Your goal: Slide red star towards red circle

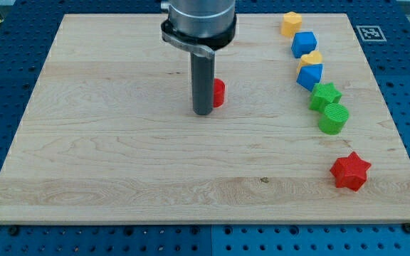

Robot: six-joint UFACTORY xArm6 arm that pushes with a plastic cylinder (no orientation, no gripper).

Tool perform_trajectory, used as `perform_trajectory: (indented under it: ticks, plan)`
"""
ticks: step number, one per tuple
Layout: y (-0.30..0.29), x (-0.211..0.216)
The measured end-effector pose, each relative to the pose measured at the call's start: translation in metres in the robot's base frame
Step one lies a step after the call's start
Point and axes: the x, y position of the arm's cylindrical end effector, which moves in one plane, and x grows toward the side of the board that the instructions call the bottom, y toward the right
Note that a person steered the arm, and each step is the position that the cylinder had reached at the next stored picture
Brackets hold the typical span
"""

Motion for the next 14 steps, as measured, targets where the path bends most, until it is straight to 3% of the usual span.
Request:
perform_trajectory:
  ticks: [1,3,4,5,6,8,10,11,14]
  plan:
    - [0.003,0.015]
    - [0.083,0.174]
    - [0.122,0.182]
    - [0.238,0.174]
    - [0.27,0.163]
    - [0.227,0.118]
    - [0.2,0.128]
    - [0.201,0.154]
    - [0.115,0.108]
